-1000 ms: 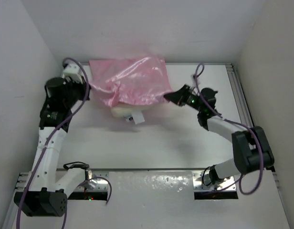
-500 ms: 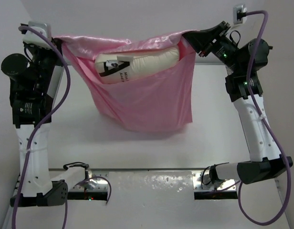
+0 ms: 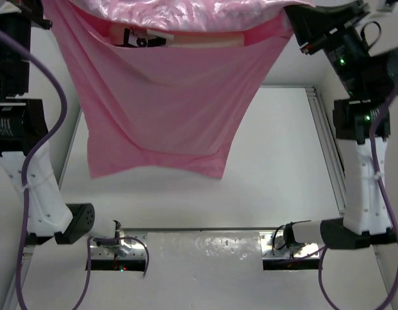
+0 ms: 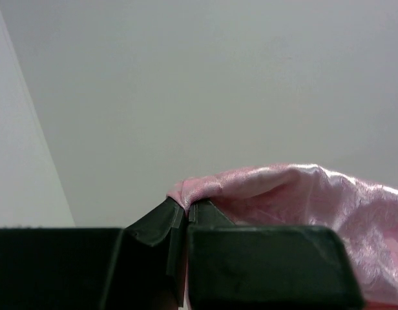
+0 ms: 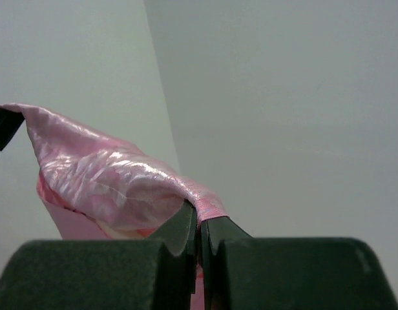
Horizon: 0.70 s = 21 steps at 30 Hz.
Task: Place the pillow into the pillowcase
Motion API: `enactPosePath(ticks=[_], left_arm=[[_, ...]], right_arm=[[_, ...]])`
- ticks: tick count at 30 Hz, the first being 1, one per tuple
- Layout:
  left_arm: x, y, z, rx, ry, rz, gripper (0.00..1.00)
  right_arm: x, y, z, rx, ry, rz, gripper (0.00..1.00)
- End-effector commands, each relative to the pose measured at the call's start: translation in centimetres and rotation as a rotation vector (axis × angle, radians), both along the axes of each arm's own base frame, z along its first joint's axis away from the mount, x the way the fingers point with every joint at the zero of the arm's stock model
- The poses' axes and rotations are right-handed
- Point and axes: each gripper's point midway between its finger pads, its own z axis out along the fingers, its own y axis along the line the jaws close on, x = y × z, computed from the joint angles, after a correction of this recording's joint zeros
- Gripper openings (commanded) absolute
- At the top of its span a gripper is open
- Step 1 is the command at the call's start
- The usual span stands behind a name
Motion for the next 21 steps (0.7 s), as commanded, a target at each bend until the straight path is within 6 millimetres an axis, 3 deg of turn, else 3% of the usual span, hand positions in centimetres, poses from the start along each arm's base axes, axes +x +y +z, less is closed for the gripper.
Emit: enactPosePath(ticks=[1,2,3,4,7,9,10,16,21], left_arm=[[-1.1,-1.4,-1.0,0.021,0.005,-0.082,0.0],[-0.2,-1.0,-1.8,0.008,0.022,-0.062,0.0],[0.4,-0.2,-2.1,-0.008,0.019,-0.028,0.0],[1.6,1.5,-3.0,-0.053,0.041,0.049,0.0],[3.3,4.2,-4.4,-0.062,0.088,0.184,0.0],[3.9,5.0,-5.9,-0.047,0.138,0.216,0.0],[5.0,5.1,-7.6,-0.045,0.187,0.213,0.0],[6.0,4.5,-9.9,-0.037,0.272,0.169,0.0],[5.7,5.5,-9.5,-0.045,0.257,0.201,0.0]], right_arm=[[-3.6,-2.8,3.7,0.065,-0.183,-0.141,0.0],[-2.8,-2.7,3.2,0.056,-0.156,-0.144,0.0],[-0.5,-2.4,1.5,0.035,-0.079,-0.139,0.0],[-0.3,-2.1,1.5,0.023,-0.075,-0.129,0.0],[1.8,-1.4,-0.1,-0.022,-0.027,-0.122,0.0],[3.7,-1.9,-1.5,-0.03,0.038,-0.137,0.0],[4.9,-1.9,-2.3,-0.023,0.073,-0.13,0.0],[6.6,-1.2,-2.5,-0.003,0.101,-0.077,0.0],[5.9,-1.7,-1.6,-0.006,0.075,-0.092,0.0]])
